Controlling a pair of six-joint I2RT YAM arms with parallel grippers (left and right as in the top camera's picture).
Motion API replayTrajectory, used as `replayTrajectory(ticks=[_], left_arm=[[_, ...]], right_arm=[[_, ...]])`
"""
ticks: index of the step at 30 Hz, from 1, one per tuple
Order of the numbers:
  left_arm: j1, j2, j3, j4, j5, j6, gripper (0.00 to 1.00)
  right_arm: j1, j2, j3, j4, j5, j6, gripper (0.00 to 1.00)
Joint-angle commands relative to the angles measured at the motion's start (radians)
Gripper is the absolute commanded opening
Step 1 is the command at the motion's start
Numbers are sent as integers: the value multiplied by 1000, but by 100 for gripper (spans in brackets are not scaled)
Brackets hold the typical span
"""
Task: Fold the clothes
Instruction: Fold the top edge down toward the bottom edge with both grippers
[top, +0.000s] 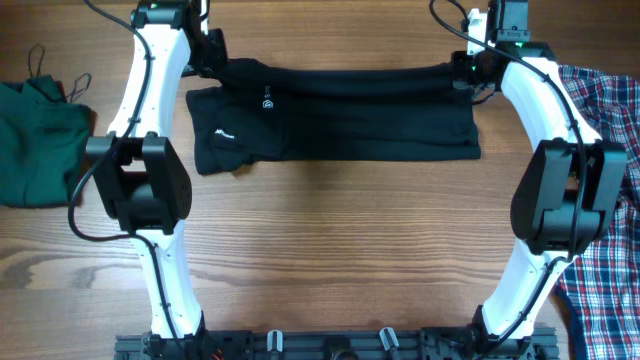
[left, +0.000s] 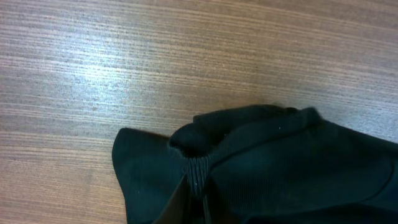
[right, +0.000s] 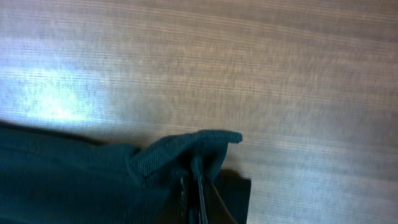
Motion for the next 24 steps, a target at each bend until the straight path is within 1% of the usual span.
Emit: replayTrajectory(ticks=[1, 10, 13, 20, 24], left_arm=[[6, -29, 7, -42, 11, 5, 4], [6, -29, 7, -156, 25, -3, 4], [6, -29, 7, -195, 54, -3, 4], [6, -82, 7, -214, 68, -3, 4], [6, -103, 7, -230, 68, -4, 4]], right_arm=[[1, -21, 0, -60, 17, -9, 4], [1, -21, 0, -193, 13, -7, 4], [1, -21, 0, -220, 13, 3, 4], [1, -27, 0, -249, 14, 14, 4], [1, -74, 0, -253, 14, 14, 4]])
